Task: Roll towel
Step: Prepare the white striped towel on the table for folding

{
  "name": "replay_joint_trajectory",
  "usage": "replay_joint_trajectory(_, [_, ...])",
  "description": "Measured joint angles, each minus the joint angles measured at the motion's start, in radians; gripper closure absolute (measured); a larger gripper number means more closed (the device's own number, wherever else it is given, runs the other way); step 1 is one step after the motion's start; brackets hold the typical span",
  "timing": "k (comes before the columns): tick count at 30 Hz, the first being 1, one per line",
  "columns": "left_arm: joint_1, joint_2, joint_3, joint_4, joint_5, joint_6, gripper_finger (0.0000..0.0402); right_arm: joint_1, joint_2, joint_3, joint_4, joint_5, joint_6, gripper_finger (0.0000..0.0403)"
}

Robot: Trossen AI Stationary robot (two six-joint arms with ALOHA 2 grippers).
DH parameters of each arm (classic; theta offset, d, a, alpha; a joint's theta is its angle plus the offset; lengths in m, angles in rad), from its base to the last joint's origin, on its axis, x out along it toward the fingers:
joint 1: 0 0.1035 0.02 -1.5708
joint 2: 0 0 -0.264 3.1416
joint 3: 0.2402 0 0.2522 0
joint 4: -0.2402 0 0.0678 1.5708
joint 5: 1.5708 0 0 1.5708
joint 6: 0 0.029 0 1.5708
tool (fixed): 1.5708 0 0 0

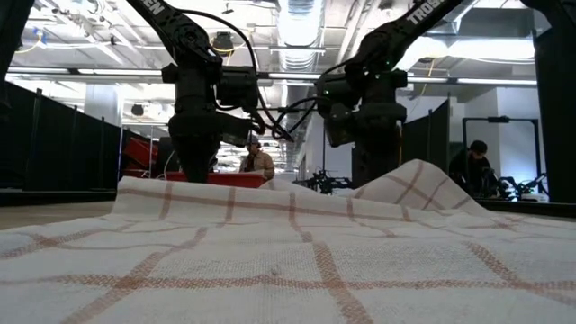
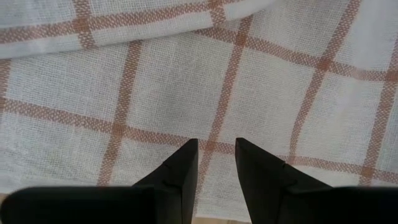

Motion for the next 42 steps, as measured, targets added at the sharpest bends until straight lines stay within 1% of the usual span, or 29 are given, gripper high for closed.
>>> replay_joint_trajectory(10, [0.0, 0.0, 0.0, 0.0, 0.0, 0.0, 0.0309, -0.085, -0.094, 0.019, -0.066, -0.001, -0.006, 0.0401])
replay_joint_trajectory(14, [0.0, 0.0, 0.0, -0.007, -0.001, 0.0, 0.0309, -0.207, -0.197, 0.021, -0.093, 0.053, -0.004, 0.0402])
replay_joint_trajectory(19, [0.0, 0.0, 0.0, -0.013, -0.001, 0.0, 0.0309, -0.426, -0.286, 0.022, -0.091, 0.09, 0.004, 0.0402])
replay_joint_trajectory(21, [0.0, 0.0, 0.0, -0.015, -0.001, 0.0, 0.0309, -0.509, -0.291, 0.022, -0.081, 0.117, 0.004, 0.0402])
replay_joint_trajectory(24, [0.0, 0.0, 0.0, -0.015, -0.001, -0.001, 0.0309, -0.616, -0.26, 0.022, -0.039, 0.138, 0.005, 0.0402])
replay_joint_trajectory(28, [0.0, 0.0, 0.0, -0.015, -0.001, -0.006, 0.0309, -0.706, -0.196, 0.022, 0.048, 0.145, 0.041, 0.0403])
replay_joint_trajectory(30, [0.0, 0.0, 0.0, -0.018, -0.002, -0.007, 0.0309, -0.729, -0.169, 0.022, 0.091, 0.151, 0.06, 0.0402])
replay_joint_trajectory(39, [0.0, 0.0, 0.0, -0.038, -0.033, -0.006, 0.0309, -0.689, -0.15, 0.029, 0.073, 0.141, 0.007, 0.0327])
replay_joint_trajectory(42, [0.0, 0.0, 0.011, -0.052, -0.068, -0.005, 0.0309, -0.667, -0.15, 0.055, 0.059, 0.14, -0.027, 0.029])
